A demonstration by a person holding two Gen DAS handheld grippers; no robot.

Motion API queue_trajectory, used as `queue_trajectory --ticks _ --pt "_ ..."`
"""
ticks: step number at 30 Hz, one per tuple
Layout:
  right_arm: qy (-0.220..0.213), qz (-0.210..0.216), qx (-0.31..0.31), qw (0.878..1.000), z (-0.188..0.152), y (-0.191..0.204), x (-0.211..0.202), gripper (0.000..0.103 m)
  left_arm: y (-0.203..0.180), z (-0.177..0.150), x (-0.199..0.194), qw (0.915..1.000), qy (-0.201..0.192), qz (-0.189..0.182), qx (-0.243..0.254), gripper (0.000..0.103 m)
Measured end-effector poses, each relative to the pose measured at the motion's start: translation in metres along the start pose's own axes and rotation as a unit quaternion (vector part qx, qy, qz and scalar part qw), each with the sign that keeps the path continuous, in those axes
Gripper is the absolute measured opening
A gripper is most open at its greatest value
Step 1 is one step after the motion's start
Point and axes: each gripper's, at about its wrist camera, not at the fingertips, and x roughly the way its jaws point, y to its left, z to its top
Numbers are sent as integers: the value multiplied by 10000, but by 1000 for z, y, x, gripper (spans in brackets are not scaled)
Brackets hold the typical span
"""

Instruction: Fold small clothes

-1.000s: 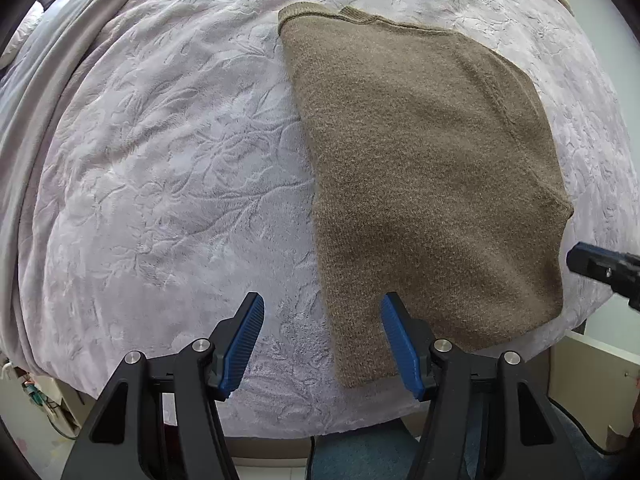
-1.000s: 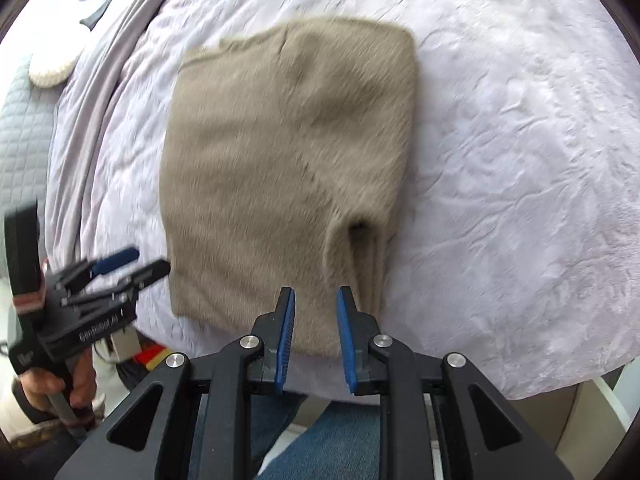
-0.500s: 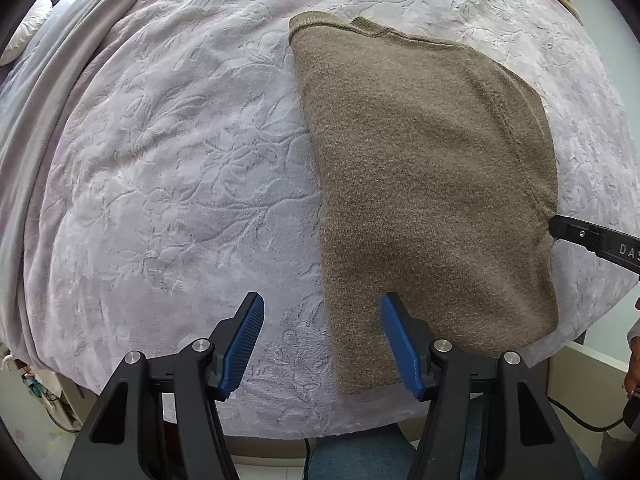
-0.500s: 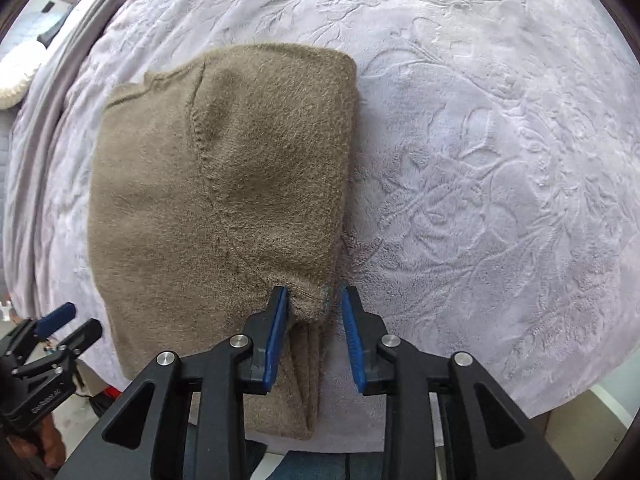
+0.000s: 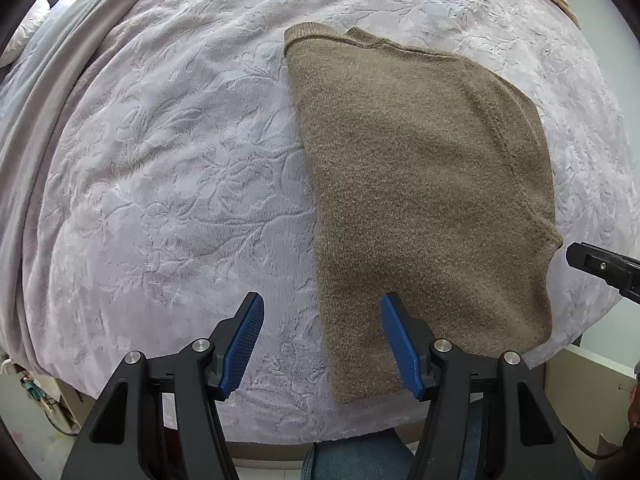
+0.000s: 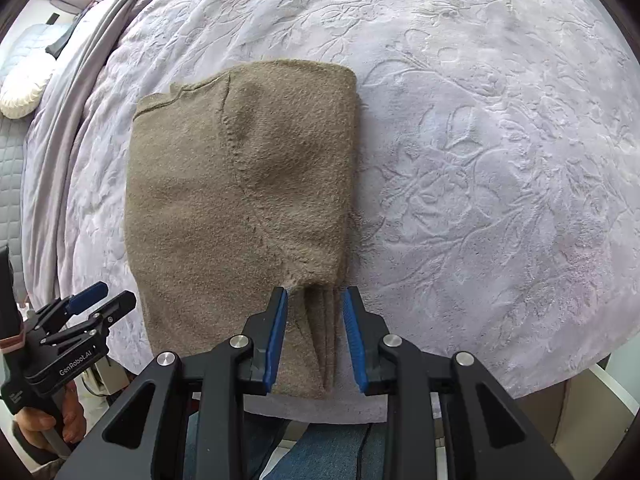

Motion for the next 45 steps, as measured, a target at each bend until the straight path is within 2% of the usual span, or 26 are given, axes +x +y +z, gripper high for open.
queue_trajectory --ticks 2,4,5,8,10,11,12,13,14,17,19,24,26,31,45 --pt "20 -3 25 10000 1 4 1 33 0 3 -3 10000 -39 -6 -9 63" --pt "4 -48 18 10000 1 8 0 50 0 7 -8 10000 -66 -10 -42 63" --pt "-21 -68 0 10000 1 10 -1 54 0 9 -10 10000 -77 -9 -53 63" --pt "-88 -180 -129 9997 2 17 -6 57 1 13 -18 9999 -121 12 -36 63" --pt "-129 -263 -213 9993 4 22 -9 64 -2 15 -21 9999 -113 9 -43 63" --pt "-148 -295 -239 9992 4 24 -11 67 -2 16 -23 9999 -145 -26 -55 66" --pt "-178 -336 -259 9989 4 26 -12 73 -2 14 -23 9998 -185 -45 -72 74" --pt "-213 -377 -283 9987 4 28 -14 79 -3 15 -27 9996 -271 -50 -111 95" --pt "-249 -417 -306 9983 4 31 -16 81 -3 14 -30 9991 -384 -57 -154 102" --pt "-355 -578 -397 9969 6 37 -22 87 -10 13 -39 9984 -524 -68 -187 102" --pt "-431 -709 -449 9955 6 40 -24 103 -9 17 -40 9986 -497 -50 -182 102" --pt "-669 -866 -447 9930 5 41 -29 103 -11 18 -43 9983 -528 141 -201 102" --pt "-672 -841 -403 9934 5 41 -30 103 -10 18 -43 9984 -490 138 -231 102" --pt "-659 -904 -353 9931 6 41 -33 103 -12 15 -45 9977 -463 430 -251 102" --pt "-673 -980 -389 9921 5 45 -35 103 -10 13 -45 9977 -421 440 -305 102"
